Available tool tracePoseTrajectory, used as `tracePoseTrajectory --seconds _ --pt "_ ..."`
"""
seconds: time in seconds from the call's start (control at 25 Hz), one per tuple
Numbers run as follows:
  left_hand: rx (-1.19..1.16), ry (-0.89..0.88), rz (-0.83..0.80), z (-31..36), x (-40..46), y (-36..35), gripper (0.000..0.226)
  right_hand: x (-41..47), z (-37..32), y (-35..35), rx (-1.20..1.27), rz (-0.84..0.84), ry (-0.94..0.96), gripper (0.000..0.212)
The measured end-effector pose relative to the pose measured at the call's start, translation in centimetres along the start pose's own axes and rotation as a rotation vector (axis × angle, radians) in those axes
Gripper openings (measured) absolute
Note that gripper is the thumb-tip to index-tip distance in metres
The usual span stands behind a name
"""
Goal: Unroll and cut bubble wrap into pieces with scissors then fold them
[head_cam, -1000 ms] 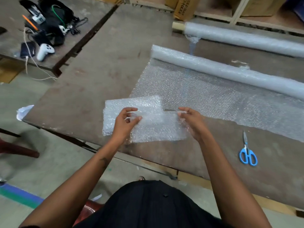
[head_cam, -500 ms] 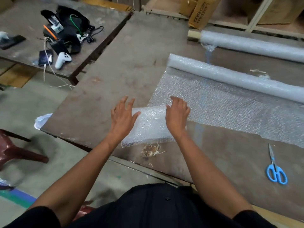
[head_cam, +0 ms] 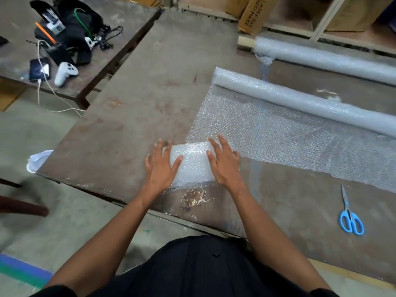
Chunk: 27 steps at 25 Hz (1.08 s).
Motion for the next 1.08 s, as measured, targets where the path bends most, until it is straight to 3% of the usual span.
tracePoseTrajectory --seconds 0.12,0.2,0.28,0.36,0.64,0.96,1.08 --pt "-0.124 0.275 0.189 -1.5 -1.3 2.4 0.082 -0.2 1.6 2.0 0.102 0.064 -0.308 0.063" --pt "-0.121 0.365 0.192 -2.0 -1.8 3.3 0.092 -0.5 3.0 1.4 0.226 -0.069 -0.502 0.084" --pt "-0.147 0.401 0.131 -2.4 -1.3 3.2 0.099 -0.9 3.5 0.5 0.315 -0.177 -0.545 0.099" --pt "-0.183 0.424 0.061 -2.7 -0.7 2.4 0.103 -1.2 3.4 0.1 0.352 -0.182 -0.511 0.102" --pt "-0.355 0.243 -0.108 -3.3 2.6 -3.9 0.114 -4.4 6.9 0.6 0.382 -0.113 -0.526 0.096" --pt "-0.349 0.04 -0.441 15.0 -0.9 -12.0 0.066 -12.3 22.2 5.3 0.317 0.082 -0.912 0.091" --pt "-0.325 0.009 -0.436 18.4 -1.4 -13.9 0.051 -14.0 25.5 6.3 0.321 0.054 -0.895 0.097"
Point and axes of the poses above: each hand's wrist, its own x-axis towards the middle knuckle, its own y-axis out of the back of the hand, z = x × y, the point moved 7 cm from there along x, towards the middle knuckle, and after that the axes turned 15 degrees about -x, right-handed, at the moved point
